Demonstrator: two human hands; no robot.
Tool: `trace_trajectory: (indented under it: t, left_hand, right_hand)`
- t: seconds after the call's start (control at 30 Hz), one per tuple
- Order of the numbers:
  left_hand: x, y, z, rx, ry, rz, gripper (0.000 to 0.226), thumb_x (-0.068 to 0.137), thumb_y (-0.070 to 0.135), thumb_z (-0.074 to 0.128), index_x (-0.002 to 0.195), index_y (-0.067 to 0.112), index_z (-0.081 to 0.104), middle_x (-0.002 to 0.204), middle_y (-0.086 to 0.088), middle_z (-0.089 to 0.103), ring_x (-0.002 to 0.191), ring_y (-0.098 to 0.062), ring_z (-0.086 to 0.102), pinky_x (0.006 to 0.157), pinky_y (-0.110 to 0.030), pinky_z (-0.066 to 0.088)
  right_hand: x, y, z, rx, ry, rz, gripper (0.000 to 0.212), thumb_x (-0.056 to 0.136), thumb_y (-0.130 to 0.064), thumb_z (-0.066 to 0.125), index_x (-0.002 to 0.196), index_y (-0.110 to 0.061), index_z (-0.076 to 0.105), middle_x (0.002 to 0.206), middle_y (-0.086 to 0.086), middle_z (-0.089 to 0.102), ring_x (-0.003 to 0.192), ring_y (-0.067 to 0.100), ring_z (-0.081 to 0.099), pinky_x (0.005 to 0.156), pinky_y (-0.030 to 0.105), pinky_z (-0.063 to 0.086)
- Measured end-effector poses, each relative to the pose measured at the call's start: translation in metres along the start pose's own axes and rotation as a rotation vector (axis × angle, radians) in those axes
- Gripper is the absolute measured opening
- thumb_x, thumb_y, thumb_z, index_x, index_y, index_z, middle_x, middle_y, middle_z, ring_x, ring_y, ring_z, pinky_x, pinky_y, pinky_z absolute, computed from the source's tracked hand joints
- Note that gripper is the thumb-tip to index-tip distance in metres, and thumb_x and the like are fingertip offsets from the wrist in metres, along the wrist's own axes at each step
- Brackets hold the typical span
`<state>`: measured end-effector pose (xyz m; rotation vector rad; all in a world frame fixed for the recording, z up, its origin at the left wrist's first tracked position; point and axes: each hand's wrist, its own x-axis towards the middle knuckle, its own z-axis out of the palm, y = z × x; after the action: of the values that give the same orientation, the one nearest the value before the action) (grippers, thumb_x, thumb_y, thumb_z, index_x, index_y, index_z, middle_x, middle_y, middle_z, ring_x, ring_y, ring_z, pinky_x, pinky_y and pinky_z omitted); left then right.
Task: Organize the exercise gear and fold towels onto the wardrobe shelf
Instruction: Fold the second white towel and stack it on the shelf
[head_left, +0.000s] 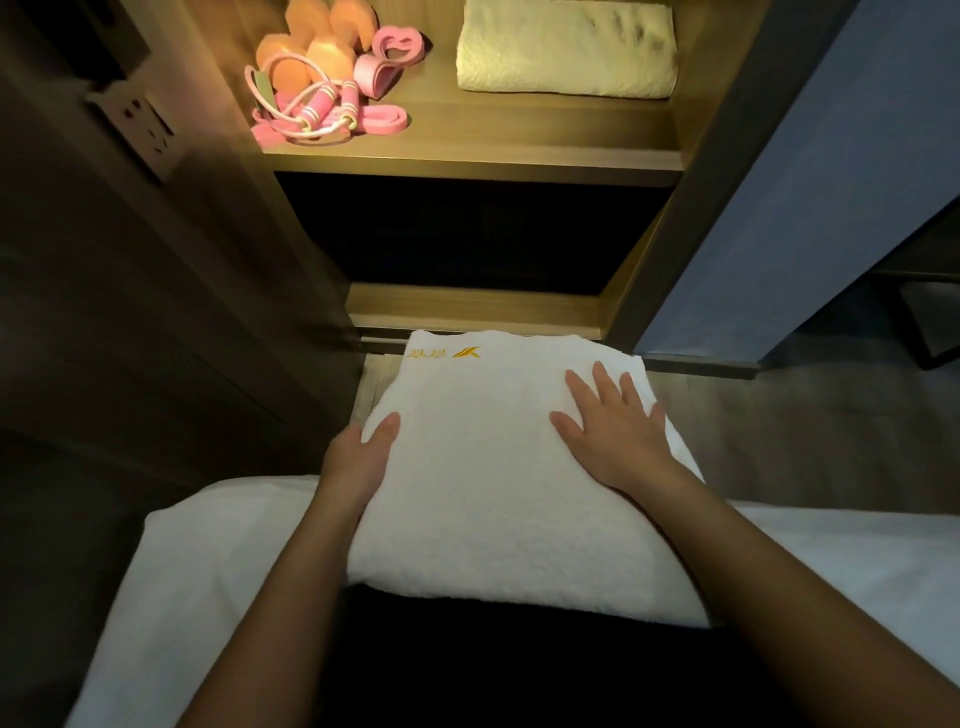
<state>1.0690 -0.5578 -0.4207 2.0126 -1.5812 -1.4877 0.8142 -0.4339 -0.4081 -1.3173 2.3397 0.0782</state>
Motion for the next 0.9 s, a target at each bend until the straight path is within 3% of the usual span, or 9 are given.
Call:
trace_trajectory:
  t: [0.13,0.27,0.37,0.5,0.6,0.7,0.83,0.9]
  left_hand:
    - [0.001,0.007,-0.007,0.072,-0.132,-0.055,0.051,0.097,0.055,0.043,0.126,0.014,0.055,0.102,-0.003,0.058,0.085,-0.018,0.054,0.076,-0.034,0.043]
    - [-0.014,-0.009,-0.024,-0.009,-0.309,-0.123,0.032,0.092,0.053,0.053,0.102,0.023,0.055,0.110,-0.008,0.062,0.096,-0.024,0.058,0.079,-0.042,0.049]
    - [-0.029,-0.017,-0.023,0.055,-0.235,-0.012,0.036,0.090,0.056,0.054,0.107,0.024,0.057,0.100,0.002,0.062,0.091,-0.017,0.059,0.064,-0.030,0.045]
    - [-0.041,-0.018,-0.031,0.169,-0.039,0.149,0.027,0.094,0.047,0.055,0.103,0.022,0.058,0.095,0.006,0.060,0.087,-0.012,0.057,0.060,-0.025,0.041]
    - [-0.055,-0.023,-0.047,0.230,-0.096,0.108,0.031,0.094,0.048,0.053,0.099,0.017,0.058,0.096,0.000,0.060,0.088,-0.016,0.057,0.060,-0.024,0.042]
    - [-0.070,-0.028,-0.058,0.179,-0.182,0.111,0.039,0.095,0.046,0.051,0.102,0.010,0.062,0.098,-0.005,0.062,0.092,-0.019,0.059,0.064,-0.023,0.046]
    - [-0.081,-0.013,-0.065,-0.049,-0.303,0.146,0.020,0.087,0.044,0.063,0.101,0.030,0.064,0.104,0.007,0.064,0.101,-0.015,0.060,0.070,-0.024,0.046]
    - [-0.078,-0.003,-0.070,-0.185,-0.463,0.174,0.047,0.072,0.044,0.076,0.115,0.030,0.060,0.113,0.006,0.068,0.109,-0.017,0.062,0.080,-0.025,0.051]
  right_hand:
    - [0.001,0.009,0.000,0.066,0.001,0.005,0.067,0.094,-0.067,0.021,0.153,-0.041,0.002,0.164,-0.005,-0.009,0.150,0.028,-0.007,0.117,0.063,0.007]
    - [0.002,0.013,0.002,0.052,-0.003,0.027,0.067,0.094,-0.067,0.020,0.153,-0.041,0.001,0.164,-0.004,-0.009,0.150,0.030,-0.007,0.116,0.063,0.006]
    - [0.006,0.004,0.004,-0.034,-0.001,0.025,0.066,0.097,-0.063,0.018,0.154,-0.037,-0.002,0.163,-0.001,-0.013,0.150,0.032,-0.010,0.115,0.062,0.000]
    - [0.004,-0.002,0.004,-0.055,0.020,0.015,0.063,0.099,-0.057,0.018,0.155,-0.033,-0.001,0.164,0.002,-0.011,0.150,0.033,-0.010,0.116,0.060,-0.003]
    - [0.002,0.003,0.002,-0.035,0.032,0.006,0.062,0.100,-0.056,0.019,0.155,-0.033,0.002,0.164,0.002,-0.008,0.150,0.032,-0.006,0.118,0.060,0.000]
    - [0.001,0.000,0.002,-0.048,0.030,0.002,0.062,0.100,-0.056,0.019,0.155,-0.033,0.002,0.164,0.002,-0.008,0.150,0.032,-0.006,0.118,0.060,0.001]
    - [0.004,-0.011,0.002,-0.087,0.016,0.003,0.063,0.101,-0.055,0.019,0.155,-0.028,0.001,0.164,0.005,-0.010,0.149,0.035,-0.009,0.118,0.059,-0.002]
    - [0.005,-0.017,0.003,-0.114,0.020,-0.053,0.064,0.101,-0.054,0.019,0.155,-0.025,0.002,0.164,0.004,-0.009,0.149,0.034,-0.010,0.118,0.059,-0.002]
